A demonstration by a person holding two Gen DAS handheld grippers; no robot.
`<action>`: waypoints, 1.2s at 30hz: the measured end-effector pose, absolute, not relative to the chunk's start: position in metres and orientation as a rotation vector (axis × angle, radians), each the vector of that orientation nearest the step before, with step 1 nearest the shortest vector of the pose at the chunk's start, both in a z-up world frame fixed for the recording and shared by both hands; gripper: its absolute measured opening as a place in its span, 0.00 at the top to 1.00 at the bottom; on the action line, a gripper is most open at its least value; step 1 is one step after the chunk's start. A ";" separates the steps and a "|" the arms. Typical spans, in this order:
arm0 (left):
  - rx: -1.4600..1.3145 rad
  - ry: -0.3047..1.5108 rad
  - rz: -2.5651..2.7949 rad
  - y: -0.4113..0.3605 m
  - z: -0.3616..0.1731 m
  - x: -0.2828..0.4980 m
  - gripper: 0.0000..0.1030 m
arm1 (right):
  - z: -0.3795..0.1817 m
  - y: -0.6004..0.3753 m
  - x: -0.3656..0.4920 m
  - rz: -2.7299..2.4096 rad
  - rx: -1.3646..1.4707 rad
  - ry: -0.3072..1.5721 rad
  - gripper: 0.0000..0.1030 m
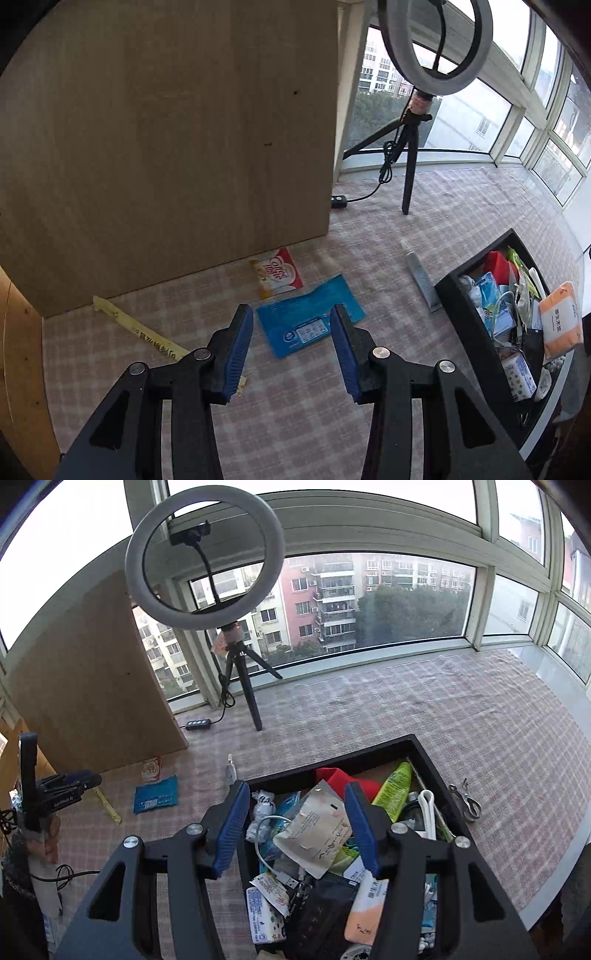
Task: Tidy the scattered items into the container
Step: 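Move the left gripper to the yellow strip packet while the right moves to the Coffee-mate sachet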
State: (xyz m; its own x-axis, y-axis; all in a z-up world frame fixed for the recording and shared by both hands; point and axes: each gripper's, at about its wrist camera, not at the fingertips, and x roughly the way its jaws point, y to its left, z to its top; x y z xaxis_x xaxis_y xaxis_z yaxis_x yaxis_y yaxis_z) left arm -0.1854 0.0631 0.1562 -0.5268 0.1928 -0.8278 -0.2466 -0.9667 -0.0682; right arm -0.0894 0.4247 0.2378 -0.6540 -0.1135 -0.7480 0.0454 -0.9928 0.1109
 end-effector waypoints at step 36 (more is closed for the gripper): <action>-1.913 -0.344 2.614 -0.039 0.028 -0.244 0.44 | 0.073 0.128 -0.279 -2.267 1.585 0.135 0.39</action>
